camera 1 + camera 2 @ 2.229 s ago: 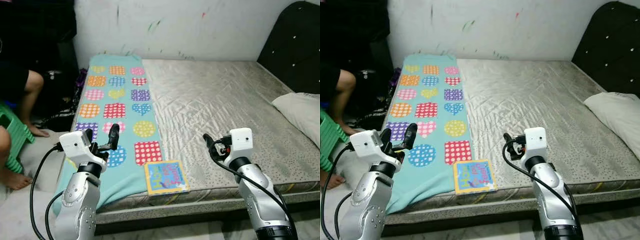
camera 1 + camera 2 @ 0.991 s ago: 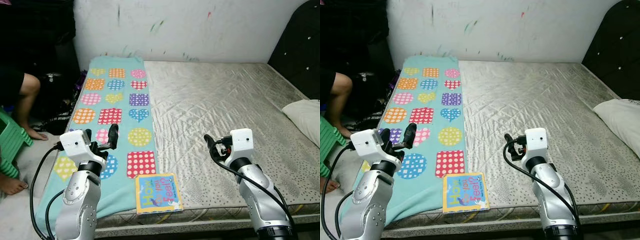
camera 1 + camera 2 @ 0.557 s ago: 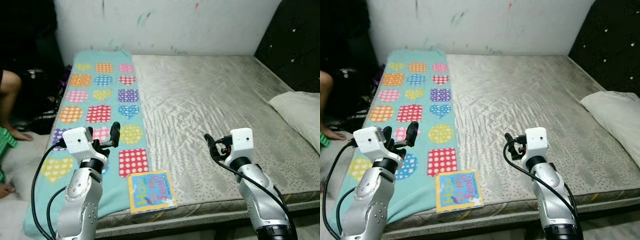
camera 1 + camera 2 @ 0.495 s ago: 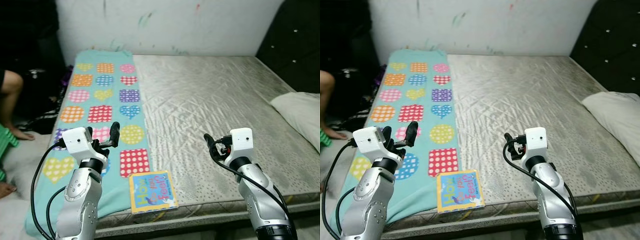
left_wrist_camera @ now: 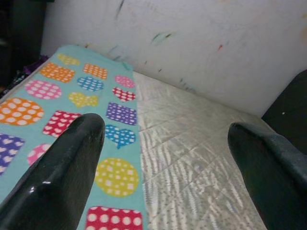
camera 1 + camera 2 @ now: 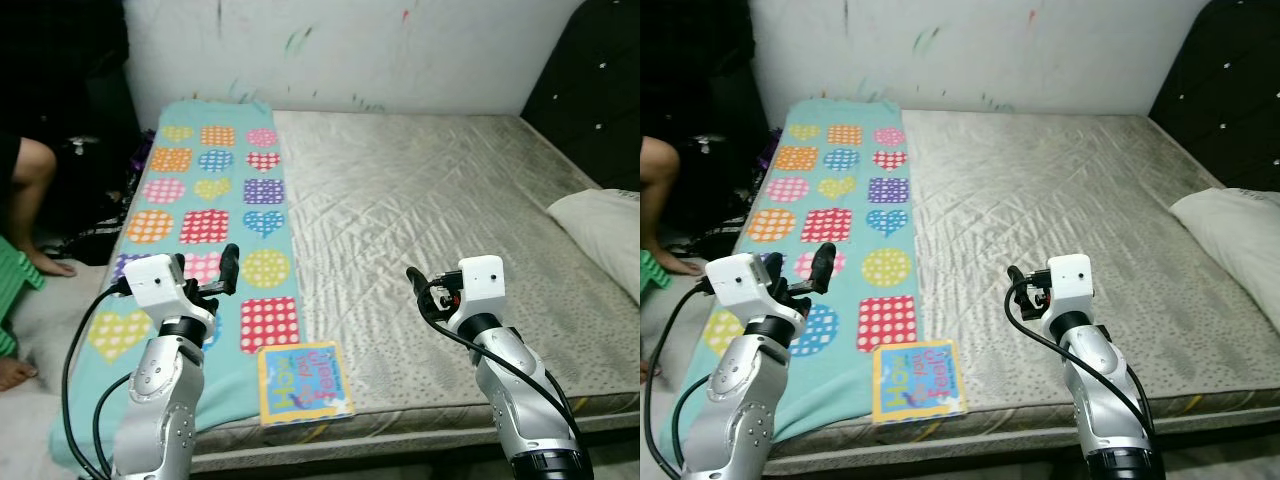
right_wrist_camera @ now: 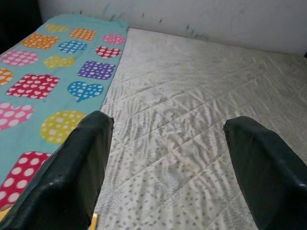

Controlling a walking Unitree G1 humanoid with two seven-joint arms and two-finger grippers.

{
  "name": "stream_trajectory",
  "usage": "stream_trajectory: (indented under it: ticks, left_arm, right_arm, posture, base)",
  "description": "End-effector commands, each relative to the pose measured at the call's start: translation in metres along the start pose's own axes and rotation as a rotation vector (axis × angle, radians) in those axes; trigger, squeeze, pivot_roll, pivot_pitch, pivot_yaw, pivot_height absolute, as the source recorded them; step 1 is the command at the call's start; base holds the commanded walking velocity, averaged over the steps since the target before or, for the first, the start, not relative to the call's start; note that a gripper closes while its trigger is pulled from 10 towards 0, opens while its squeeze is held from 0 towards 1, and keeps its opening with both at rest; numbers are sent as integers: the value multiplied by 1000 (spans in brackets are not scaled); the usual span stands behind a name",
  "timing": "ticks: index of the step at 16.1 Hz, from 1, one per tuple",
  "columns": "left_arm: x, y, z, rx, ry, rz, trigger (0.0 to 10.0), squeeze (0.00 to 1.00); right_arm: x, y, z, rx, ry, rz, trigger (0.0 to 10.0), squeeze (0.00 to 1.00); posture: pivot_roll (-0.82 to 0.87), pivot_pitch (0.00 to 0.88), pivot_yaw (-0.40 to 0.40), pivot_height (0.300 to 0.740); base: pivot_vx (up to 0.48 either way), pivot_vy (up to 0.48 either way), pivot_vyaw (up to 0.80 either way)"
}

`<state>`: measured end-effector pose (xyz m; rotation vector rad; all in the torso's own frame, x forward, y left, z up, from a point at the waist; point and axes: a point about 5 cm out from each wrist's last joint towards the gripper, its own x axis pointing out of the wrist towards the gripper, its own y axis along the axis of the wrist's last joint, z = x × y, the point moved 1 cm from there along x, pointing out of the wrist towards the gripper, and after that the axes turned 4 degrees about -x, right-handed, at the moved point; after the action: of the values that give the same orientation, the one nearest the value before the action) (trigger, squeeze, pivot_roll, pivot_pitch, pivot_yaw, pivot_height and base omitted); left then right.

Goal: Clean up the room

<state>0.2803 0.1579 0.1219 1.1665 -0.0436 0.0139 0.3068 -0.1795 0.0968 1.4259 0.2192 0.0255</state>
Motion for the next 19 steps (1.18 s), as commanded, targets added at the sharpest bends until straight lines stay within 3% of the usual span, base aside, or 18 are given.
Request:
stream_trajectory:
  ticks: [1,8,19]
  left_arm:
    - [1,-1,1,5,-4,-12,10000,0]
    - [1,-1,2,-3,-7,-10,10000,0]
    - [1,-1,2,-26,-3,-2,10000,0]
  right_arm:
    - [0,4,4,-13,-12,17,10000,0]
    - [0,5,4,-16,-9,18,10000,0]
    - [0,4,4,-20,-6,14,10000,0]
  posture:
    - [-50,0,-61,740]
    - [-53,0,-63,740]
    - [-54,0,-64,740]
  base:
    - [0,-334,0]
    - [0,-318,0]
    - [0,0,0]
